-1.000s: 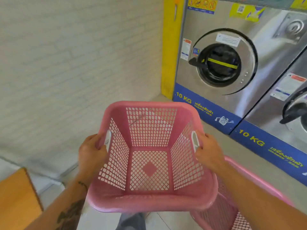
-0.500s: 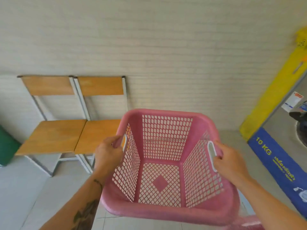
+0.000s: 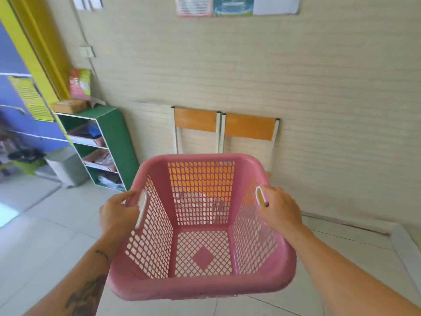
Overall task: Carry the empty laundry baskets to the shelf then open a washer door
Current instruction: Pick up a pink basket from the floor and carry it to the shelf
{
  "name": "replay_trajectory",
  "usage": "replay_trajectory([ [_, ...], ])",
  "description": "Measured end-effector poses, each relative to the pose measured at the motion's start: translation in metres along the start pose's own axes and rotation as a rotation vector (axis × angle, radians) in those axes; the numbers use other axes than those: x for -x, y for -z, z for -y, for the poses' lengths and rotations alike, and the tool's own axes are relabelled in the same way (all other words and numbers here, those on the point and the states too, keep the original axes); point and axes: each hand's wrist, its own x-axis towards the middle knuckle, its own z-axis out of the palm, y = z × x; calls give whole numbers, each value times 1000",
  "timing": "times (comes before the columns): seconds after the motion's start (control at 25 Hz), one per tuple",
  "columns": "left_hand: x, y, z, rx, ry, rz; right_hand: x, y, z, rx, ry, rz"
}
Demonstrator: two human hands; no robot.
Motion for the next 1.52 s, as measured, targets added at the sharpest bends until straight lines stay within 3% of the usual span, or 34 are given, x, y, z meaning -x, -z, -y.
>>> replay_trajectory([
  [0.36,-101,169,106,-80,206,-242,-71,-95,232,-86,296,88],
  [0.52,-157,186,131,-136,238,-327,-125,-142,298,-127,400,149],
  [0.76,-281,157,138,-148,274,-399,-250,-199,368,-149,429,221],
  [1.12,-472,109,158,-209,203,-356,-392,-272,439,-146,304,300],
  [1.52,-731,23,214,-149,74,-61,-491,-396,492,-114,-58,290],
])
